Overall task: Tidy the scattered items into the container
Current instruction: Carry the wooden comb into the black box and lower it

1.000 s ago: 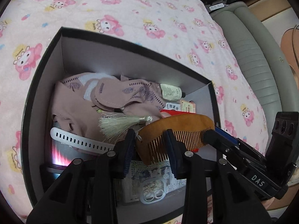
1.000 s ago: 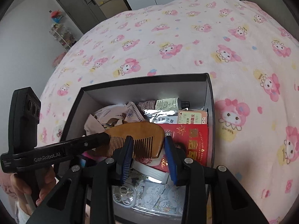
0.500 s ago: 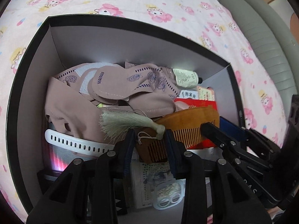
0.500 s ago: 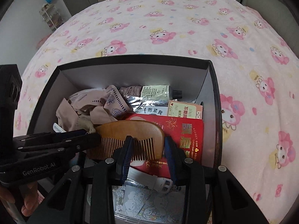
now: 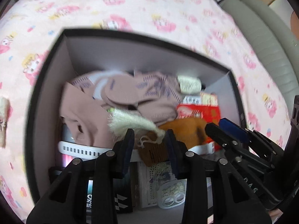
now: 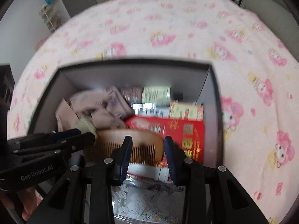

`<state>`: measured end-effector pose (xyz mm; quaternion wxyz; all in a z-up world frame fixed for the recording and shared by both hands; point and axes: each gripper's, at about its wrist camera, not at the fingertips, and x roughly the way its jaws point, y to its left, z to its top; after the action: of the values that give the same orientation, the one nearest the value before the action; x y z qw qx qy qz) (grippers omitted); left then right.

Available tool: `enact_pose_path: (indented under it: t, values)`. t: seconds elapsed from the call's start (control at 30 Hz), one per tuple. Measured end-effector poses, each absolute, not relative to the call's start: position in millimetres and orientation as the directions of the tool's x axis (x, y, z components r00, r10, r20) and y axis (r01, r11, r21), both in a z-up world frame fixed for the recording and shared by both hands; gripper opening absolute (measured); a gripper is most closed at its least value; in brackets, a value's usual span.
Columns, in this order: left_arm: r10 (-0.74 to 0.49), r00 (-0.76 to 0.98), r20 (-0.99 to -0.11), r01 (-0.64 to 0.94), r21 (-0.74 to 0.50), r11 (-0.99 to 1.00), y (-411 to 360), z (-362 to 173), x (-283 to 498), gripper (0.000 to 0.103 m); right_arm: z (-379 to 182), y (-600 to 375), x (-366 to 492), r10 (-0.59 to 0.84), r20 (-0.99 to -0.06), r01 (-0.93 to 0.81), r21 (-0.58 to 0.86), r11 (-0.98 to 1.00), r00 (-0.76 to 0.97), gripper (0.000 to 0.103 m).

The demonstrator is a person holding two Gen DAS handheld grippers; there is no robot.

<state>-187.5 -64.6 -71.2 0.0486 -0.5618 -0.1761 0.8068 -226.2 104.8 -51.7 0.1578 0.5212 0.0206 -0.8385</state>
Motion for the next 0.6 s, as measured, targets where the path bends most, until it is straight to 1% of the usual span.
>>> enact_pose_path:
  t: [0.07, 0.17, 0.23, 0.3, 0.37, 0.47, 0.6]
  values:
    - [0.278, -0.388, -0.879, 0.117, -0.347, -0.931, -67.3, -64.6, -183.8, 0.035, -45.4, 106.8, -224.8, -0.256, -0.865, 0.278, 0.142, -0.950, -0.432, 0.031]
    - [0.300, -0.363, -0.882, 0.085, -0.352, -0.932, -62.7, -66.3, -184.7, 0.035, -51.3, 105.9, -227.2, -0.247, -0.880, 0.273, 0.142, -0.952, -0.406, 0.031]
    - [0.298, -0.331, -0.896, 0.063, -0.336, -0.940, -43.3, -73.3, -198.4, 0.035, -60.3, 103.1, -230.1, -0.235, -0.901, 0.272, 0.139, -0.952, -0.364, 0.031]
    - [0.281, -0.292, -0.914, 0.056, -0.310, -0.949, -35.1, -83.0, -200.8, 0.033, -69.5, 100.1, -231.9, -0.243, -0.918, 0.276, 0.157, -0.948, -0.313, 0.031]
    - [0.251, -0.285, -0.925, 0.066, -0.280, -0.958, -34.0, -86.8, -203.6, 0.034, -75.8, 100.5, -231.4, -0.227, -0.930, 0.274, 0.146, -0.951, -0.289, 0.031]
    - [0.285, -0.252, -0.925, 0.096, -0.317, -0.944, -39.0, -94.7, -208.8, 0.035, -81.6, 99.7, -232.6, -0.225, -0.937, 0.274, 0.149, -0.950, -0.269, 0.032]
    - [0.288, -0.295, -0.911, 0.083, -0.325, -0.942, -40.1, -83.2, -204.5, 0.035, -80.0, 102.3, -233.4, -0.242, -0.934, 0.263, 0.173, -0.949, -0.261, 0.032]
